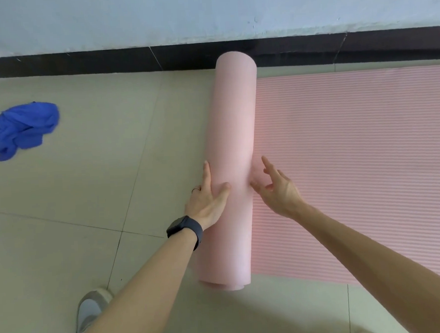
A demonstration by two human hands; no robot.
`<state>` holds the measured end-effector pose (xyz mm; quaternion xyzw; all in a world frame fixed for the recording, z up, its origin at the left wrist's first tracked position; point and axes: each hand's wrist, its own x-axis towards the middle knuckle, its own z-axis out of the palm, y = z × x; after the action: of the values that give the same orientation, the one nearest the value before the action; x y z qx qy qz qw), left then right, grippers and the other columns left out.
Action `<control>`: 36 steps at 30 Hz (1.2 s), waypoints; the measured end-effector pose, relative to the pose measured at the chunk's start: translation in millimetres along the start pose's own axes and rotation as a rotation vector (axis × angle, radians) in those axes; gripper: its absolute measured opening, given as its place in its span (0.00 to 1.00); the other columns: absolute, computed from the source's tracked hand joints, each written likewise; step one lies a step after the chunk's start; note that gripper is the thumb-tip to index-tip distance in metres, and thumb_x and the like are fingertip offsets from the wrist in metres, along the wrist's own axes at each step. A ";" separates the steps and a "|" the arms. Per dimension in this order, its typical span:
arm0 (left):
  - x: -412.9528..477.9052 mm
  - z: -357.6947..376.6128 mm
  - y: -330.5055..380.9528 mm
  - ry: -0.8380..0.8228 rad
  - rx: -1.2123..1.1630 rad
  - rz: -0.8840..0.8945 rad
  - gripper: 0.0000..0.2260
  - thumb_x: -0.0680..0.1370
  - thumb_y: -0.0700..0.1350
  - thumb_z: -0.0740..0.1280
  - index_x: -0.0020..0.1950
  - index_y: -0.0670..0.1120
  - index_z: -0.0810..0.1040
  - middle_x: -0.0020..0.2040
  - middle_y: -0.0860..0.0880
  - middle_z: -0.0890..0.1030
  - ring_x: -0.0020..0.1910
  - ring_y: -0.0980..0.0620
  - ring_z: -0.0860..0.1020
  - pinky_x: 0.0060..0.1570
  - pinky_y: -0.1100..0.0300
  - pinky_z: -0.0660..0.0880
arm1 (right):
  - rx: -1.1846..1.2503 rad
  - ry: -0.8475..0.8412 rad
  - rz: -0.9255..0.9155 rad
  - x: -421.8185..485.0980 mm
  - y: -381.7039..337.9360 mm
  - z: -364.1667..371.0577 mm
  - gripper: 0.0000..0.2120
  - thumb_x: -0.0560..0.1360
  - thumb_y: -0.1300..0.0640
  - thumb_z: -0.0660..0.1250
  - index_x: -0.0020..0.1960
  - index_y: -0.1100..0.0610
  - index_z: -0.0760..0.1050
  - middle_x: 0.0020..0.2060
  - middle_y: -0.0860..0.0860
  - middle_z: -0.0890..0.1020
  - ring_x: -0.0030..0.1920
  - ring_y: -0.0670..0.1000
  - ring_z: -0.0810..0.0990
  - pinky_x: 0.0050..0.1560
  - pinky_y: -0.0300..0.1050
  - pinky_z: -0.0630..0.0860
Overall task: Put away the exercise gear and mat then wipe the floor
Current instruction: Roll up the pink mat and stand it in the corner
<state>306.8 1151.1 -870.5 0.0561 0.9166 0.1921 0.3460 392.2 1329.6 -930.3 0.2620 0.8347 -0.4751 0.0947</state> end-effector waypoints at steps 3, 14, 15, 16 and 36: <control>-2.0 4.2 10.8 0.037 0.187 -0.012 0.34 0.77 0.71 0.50 0.75 0.69 0.31 0.56 0.39 0.75 0.43 0.41 0.74 0.46 0.53 0.69 | 0.095 0.065 -0.054 -19.2 -4.2 -3.0 0.32 0.79 0.39 0.62 0.79 0.40 0.54 0.52 0.44 0.80 0.64 0.53 0.78 0.65 0.54 0.74; 2.7 -9.8 22.1 0.027 0.188 0.215 0.22 0.82 0.56 0.51 0.70 0.81 0.52 0.47 0.45 0.75 0.43 0.45 0.77 0.53 0.51 0.75 | -0.043 0.005 -0.019 -32.4 17.3 -8.9 0.34 0.70 0.19 0.50 0.73 0.23 0.44 0.77 0.44 0.61 0.65 0.53 0.77 0.64 0.59 0.74; 1.6 -11.6 26.5 0.005 0.194 0.226 0.24 0.81 0.55 0.52 0.69 0.81 0.53 0.48 0.46 0.74 0.42 0.45 0.77 0.53 0.52 0.76 | -0.056 0.015 -0.013 -35.7 17.8 -10.3 0.35 0.70 0.19 0.49 0.73 0.24 0.42 0.78 0.44 0.59 0.68 0.54 0.75 0.64 0.59 0.74; 0.0 -12.4 32.5 -0.015 0.215 0.242 0.25 0.81 0.53 0.53 0.69 0.81 0.53 0.49 0.47 0.74 0.42 0.45 0.77 0.53 0.52 0.76 | -0.059 0.033 -0.015 -39.7 18.6 -10.7 0.36 0.70 0.20 0.49 0.74 0.26 0.42 0.79 0.44 0.57 0.69 0.54 0.74 0.63 0.59 0.75; 7.7 59.8 72.5 0.274 0.383 0.798 0.22 0.76 0.59 0.62 0.70 0.63 0.73 0.65 0.53 0.74 0.53 0.48 0.77 0.49 0.53 0.77 | -0.030 0.231 0.006 -118.4 90.9 -38.8 0.36 0.71 0.26 0.57 0.75 0.25 0.46 0.79 0.41 0.55 0.72 0.49 0.64 0.66 0.43 0.63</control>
<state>338.0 1238.3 -887.9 0.4415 0.8796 0.1433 0.1042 543.7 1358.6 -929.1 0.3162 0.8462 -0.4289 0.0031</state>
